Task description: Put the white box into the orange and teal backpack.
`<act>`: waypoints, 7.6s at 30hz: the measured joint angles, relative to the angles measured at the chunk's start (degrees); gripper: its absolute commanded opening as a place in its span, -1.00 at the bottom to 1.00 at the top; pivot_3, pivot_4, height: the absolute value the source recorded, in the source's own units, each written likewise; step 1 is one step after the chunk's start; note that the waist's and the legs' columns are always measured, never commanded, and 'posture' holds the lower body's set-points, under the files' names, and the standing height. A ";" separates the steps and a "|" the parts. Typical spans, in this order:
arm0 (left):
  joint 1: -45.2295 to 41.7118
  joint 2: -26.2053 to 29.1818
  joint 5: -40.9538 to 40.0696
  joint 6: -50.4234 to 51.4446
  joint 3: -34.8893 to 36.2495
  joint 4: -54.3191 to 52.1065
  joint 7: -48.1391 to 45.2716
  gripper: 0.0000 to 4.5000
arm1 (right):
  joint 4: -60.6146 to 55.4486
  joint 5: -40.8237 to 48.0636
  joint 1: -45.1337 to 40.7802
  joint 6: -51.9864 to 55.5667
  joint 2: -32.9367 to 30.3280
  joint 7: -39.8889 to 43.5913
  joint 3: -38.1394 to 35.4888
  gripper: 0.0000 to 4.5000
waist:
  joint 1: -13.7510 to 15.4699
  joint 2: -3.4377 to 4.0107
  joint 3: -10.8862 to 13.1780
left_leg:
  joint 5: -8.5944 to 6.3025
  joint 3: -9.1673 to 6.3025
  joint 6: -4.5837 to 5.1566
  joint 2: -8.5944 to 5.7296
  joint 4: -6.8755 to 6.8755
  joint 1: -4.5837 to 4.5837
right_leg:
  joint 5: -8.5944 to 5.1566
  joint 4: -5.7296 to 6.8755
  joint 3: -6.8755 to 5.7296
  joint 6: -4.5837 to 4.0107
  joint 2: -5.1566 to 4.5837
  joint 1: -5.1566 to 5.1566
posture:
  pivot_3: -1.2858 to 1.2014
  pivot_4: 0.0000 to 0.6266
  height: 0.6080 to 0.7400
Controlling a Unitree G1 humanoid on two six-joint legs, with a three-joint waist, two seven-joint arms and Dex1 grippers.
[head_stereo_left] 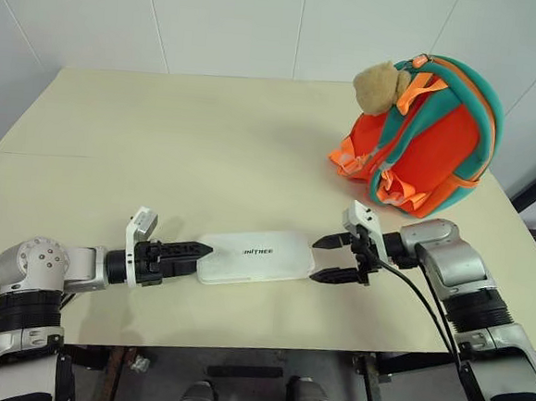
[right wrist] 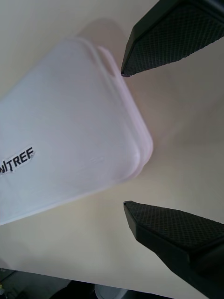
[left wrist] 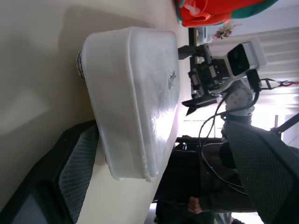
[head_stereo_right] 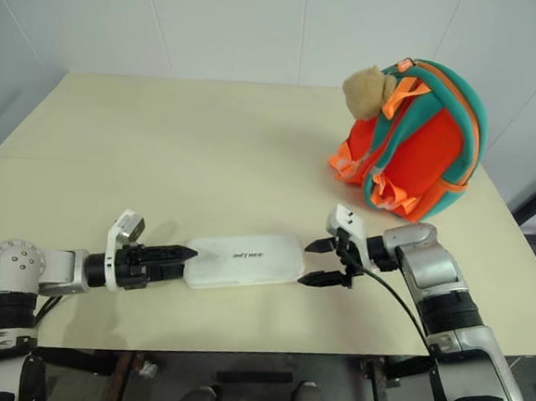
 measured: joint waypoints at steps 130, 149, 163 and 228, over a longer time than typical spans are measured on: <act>-1.12 18.69 -5.42 -42.64 -0.96 -30.93 -15.24 -0.41 | -22.68 30.23 4.56 24.05 -2.82 -1.53 -4.75 -0.95 | 1.46 -0.07 -0.01 | -0.26 0.08 0.06 0.09 -0.27 -0.43 | -0.07 -0.76 -0.09 -0.01 0.04 -0.20 | 0.03 -0.52 1.00; -13.30 18.24 20.78 -56.10 -20.44 -22.71 -27.07 -0.41 | -23.77 29.81 5.13 23.84 -1.82 -2.57 -4.51 -0.95 | 1.66 -0.04 0.01 | -0.30 -0.03 0.16 0.04 0.16 -0.64 | -0.12 -0.50 -0.09 0.15 0.05 -0.24 | 0.03 -0.52 1.00; -27.31 -7.00 29.68 -54.61 -32.84 -6.77 -25.28 -0.41 | -25.38 29.41 7.06 21.26 0.24 -6.67 -6.20 -0.95 | 1.53 -0.05 0.01 | -0.22 -0.10 0.16 -0.04 0.25 -0.72 | -0.05 -0.35 -0.07 0.25 0.03 -0.27 | 0.03 -0.52 1.00; -19.60 9.67 22.38 -59.36 -18.38 -27.02 -26.17 -0.30 | -19.75 24.58 6.26 16.92 3.58 -7.95 -5.53 -0.95 | 0.99 -0.04 0.01 | -0.04 -0.08 0.08 -0.03 0.22 -0.12 | -0.06 0.08 -0.02 0.09 0.04 0.00 | 0.03 -0.52 1.00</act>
